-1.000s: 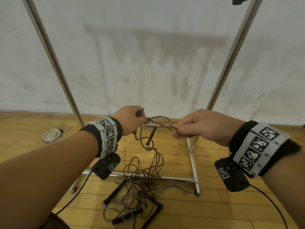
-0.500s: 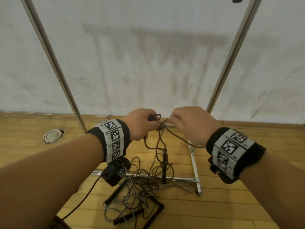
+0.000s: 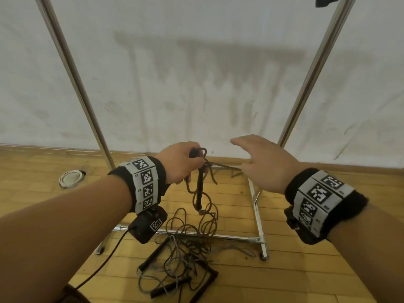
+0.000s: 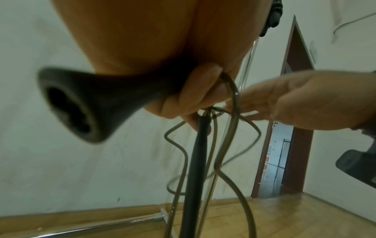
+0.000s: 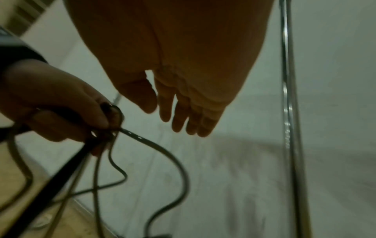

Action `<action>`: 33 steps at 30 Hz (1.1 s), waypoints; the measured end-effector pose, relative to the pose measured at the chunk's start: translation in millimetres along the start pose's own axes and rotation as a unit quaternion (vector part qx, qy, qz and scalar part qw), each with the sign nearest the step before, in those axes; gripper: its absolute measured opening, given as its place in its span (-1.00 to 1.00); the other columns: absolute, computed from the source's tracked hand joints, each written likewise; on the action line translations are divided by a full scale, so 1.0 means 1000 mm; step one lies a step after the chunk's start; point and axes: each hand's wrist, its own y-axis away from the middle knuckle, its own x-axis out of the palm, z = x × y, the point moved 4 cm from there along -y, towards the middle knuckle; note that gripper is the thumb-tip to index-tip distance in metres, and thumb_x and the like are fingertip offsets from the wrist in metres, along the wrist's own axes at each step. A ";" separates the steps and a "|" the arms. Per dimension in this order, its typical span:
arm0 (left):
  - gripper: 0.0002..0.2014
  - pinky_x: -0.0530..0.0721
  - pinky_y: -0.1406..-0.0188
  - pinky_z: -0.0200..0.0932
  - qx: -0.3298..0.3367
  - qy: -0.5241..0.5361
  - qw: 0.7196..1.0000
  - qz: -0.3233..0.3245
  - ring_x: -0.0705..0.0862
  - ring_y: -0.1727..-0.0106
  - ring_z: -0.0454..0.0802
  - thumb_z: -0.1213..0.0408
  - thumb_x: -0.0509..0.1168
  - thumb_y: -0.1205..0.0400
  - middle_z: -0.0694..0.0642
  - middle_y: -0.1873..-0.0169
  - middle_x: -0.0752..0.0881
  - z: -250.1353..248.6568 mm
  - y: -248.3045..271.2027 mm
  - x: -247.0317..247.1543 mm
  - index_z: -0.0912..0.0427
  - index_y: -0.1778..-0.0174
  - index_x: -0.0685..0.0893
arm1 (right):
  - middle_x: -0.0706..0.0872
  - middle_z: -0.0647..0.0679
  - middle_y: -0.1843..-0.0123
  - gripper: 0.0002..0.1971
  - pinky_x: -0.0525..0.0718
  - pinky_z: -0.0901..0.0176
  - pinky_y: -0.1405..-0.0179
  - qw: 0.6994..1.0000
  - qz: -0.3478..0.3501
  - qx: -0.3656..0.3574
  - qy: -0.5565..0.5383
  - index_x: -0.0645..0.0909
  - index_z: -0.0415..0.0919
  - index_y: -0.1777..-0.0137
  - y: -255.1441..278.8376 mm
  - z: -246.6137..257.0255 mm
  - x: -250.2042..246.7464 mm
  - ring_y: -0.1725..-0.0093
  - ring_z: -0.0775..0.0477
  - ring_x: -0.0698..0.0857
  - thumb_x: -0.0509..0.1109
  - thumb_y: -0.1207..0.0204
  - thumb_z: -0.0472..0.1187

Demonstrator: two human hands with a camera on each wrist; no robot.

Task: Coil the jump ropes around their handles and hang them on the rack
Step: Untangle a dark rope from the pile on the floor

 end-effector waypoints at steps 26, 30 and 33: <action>-0.91 0.66 0.34 -0.23 -0.064 -0.202 0.977 0.015 0.80 0.20 -0.07 0.18 0.36 -0.79 0.04 0.12 0.82 0.003 -0.002 0.000 0.08 -0.02 0.73 | 0.79 0.07 0.12 -0.85 0.69 0.17 0.08 0.922 -0.164 -0.055 -0.347 0.74 0.12 0.13 0.010 0.042 -0.030 0.28 0.24 0.68 0.39 -0.66 0.02; -0.90 0.59 0.55 -0.30 -0.116 -0.120 0.985 -0.029 0.75 0.39 -0.18 0.17 0.40 -0.77 0.01 0.23 0.87 0.033 -0.001 -0.019 0.06 0.05 0.70 | 0.79 0.16 0.24 -0.76 0.73 0.06 0.26 0.909 -0.272 0.036 -0.312 0.75 0.10 0.12 0.009 0.001 -0.050 0.35 0.08 0.73 0.32 -0.67 0.13; -0.92 0.49 0.66 -0.28 -0.119 -0.039 0.991 -0.057 0.73 0.49 -0.20 0.18 0.42 -0.76 -0.03 0.27 0.91 0.034 -0.003 -0.026 0.07 0.01 0.70 | 0.82 -0.18 0.07 -0.74 0.75 -0.16 0.04 0.925 -0.252 0.192 -0.210 0.77 -0.17 -0.05 0.003 -0.059 -0.040 0.08 -0.27 0.77 0.29 -0.71 -0.06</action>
